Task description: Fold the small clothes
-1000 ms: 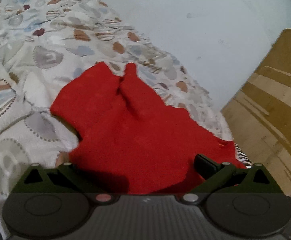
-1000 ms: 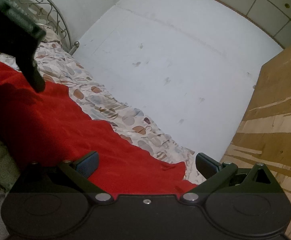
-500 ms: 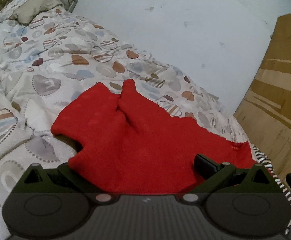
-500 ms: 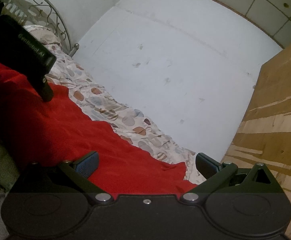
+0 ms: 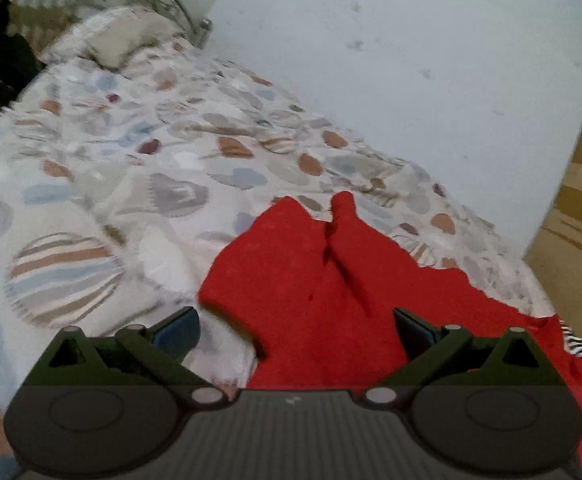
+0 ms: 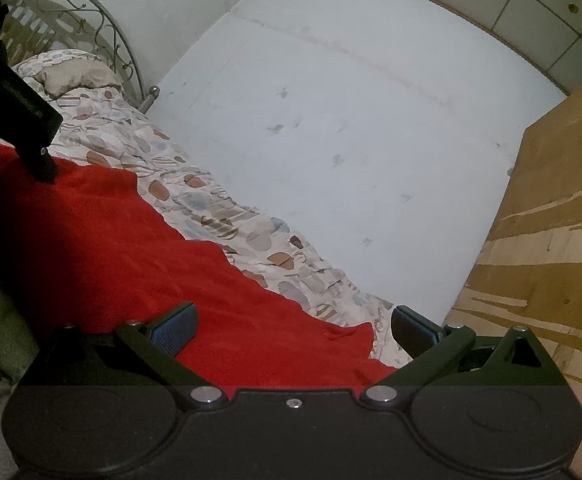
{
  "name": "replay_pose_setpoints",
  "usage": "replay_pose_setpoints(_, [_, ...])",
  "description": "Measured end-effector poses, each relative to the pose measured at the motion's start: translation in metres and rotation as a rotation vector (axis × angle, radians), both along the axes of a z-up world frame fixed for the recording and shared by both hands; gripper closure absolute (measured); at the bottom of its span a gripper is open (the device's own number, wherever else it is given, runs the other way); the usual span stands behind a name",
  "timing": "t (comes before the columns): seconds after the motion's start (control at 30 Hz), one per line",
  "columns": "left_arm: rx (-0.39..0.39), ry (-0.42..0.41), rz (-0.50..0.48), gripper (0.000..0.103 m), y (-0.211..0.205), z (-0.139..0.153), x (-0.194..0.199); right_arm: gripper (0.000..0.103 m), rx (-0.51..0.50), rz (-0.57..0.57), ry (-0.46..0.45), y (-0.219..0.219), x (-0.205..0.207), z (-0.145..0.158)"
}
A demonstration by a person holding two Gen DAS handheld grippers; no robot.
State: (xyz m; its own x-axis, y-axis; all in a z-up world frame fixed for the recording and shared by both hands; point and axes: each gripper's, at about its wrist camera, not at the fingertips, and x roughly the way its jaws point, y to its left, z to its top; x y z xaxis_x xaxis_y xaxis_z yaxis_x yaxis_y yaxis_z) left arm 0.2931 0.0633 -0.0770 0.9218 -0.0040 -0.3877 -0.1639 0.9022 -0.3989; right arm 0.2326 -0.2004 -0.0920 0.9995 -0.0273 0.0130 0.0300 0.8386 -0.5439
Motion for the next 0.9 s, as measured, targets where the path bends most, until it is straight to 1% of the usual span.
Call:
replay_pose_setpoints(0.07, [-0.030, 0.036, -0.054, 0.000, 0.011, -0.002, 0.017, 0.000, -0.001, 0.000, -0.001, 0.000, 0.000, 0.000])
replay_pose_setpoints(0.13, [-0.070, 0.035, -0.077, 0.000, 0.022, -0.006, 0.023, 0.000, 0.000, 0.000, 0.000, 0.000, 0.000, 0.000])
replay_pose_setpoints(0.17, [-0.076, 0.027, -0.086, 0.000, 0.025, -0.008, 0.024, 0.000, 0.000, 0.000, 0.000, 0.000, 0.000, 0.000])
replay_pose_setpoints(0.23, [-0.066, 0.003, -0.105, 0.000, 0.028, -0.012, 0.021, 0.000, -0.001, 0.000, -0.001, 0.000, 0.000, 0.000])
replay_pose_setpoints(0.37, [-0.028, -0.018, -0.123, 0.000, 0.026, -0.018, 0.019, 0.000, -0.004, -0.002, -0.005, 0.000, 0.000, 0.000])
replay_pose_setpoints(0.53, [-0.060, -0.039, -0.131, 0.000, 0.032, -0.020, 0.018, 0.000, -0.008, -0.003, -0.010, 0.000, -0.001, -0.001])
replay_pose_setpoints(0.7, [-0.125, -0.069, -0.138, 0.000, 0.043, -0.023, 0.016, 0.000, -0.011, -0.004, -0.013, 0.001, -0.001, -0.001])
replay_pose_setpoints(0.77, [-0.130, -0.069, -0.140, 0.000, 0.044, -0.024, 0.016, 0.000, -0.011, -0.005, -0.014, 0.001, -0.001, -0.001])
replay_pose_setpoints(0.9, [-0.102, -0.060, -0.147, 0.000, 0.042, -0.024, 0.017, 0.000, -0.012, -0.005, -0.015, 0.001, -0.001, -0.001])
